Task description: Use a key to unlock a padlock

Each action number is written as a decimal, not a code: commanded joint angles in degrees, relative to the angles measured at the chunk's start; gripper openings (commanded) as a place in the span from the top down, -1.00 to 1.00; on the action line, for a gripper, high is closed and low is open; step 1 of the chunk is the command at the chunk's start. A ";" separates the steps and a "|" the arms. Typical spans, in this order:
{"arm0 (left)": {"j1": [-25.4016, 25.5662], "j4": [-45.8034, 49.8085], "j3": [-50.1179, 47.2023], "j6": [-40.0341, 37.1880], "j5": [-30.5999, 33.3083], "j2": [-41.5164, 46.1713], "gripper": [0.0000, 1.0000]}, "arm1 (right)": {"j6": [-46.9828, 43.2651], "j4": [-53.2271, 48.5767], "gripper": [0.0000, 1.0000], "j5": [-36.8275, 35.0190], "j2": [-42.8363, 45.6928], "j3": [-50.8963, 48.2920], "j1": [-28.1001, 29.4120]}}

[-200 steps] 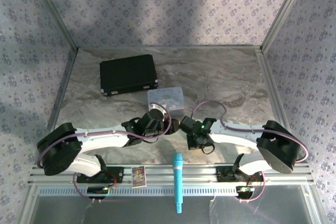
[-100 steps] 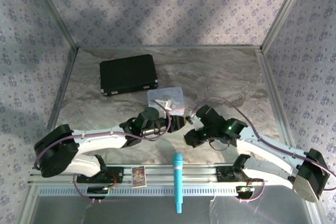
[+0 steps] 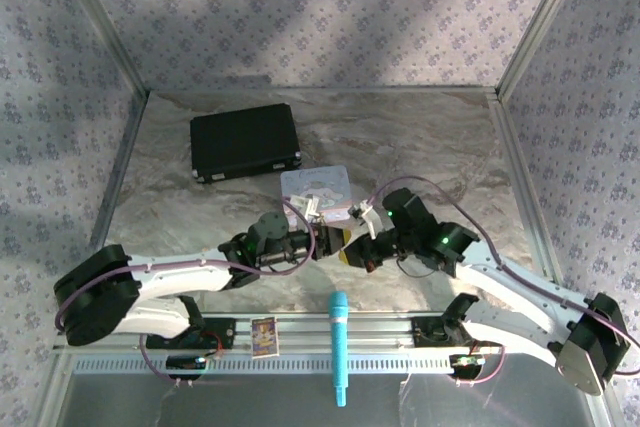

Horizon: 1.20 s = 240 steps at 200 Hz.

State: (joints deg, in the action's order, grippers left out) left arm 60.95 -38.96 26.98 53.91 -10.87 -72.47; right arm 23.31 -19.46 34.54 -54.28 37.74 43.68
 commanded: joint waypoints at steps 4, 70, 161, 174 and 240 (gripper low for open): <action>0.92 -7.87 -1.18 0.49 -3.61 0.13 0.54 | 1.91 5.63 1.00 3.99 2.55 -0.90 -2.32; 1.32 -11.85 -1.52 1.52 -6.03 -0.33 0.83 | 5.69 11.75 1.00 7.24 3.06 -3.33 -4.58; 1.41 -3.96 0.63 9.88 1.28 0.84 1.00 | 15.07 23.46 0.47 5.79 3.87 -8.56 -9.34; 1.20 -4.10 0.62 12.95 3.23 0.84 1.00 | 16.85 26.17 0.10 5.39 4.55 -9.96 -9.32; -1.79 -5.67 -0.71 24.63 15.41 2.24 1.00 | 34.90 47.73 -0.21 -2.93 8.92 -20.72 -9.38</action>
State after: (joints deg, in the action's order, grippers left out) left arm 59.99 -43.29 26.20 73.28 -1.34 -71.79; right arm 48.23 14.98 36.82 -46.70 20.36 34.41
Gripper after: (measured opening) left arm 0.046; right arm 0.612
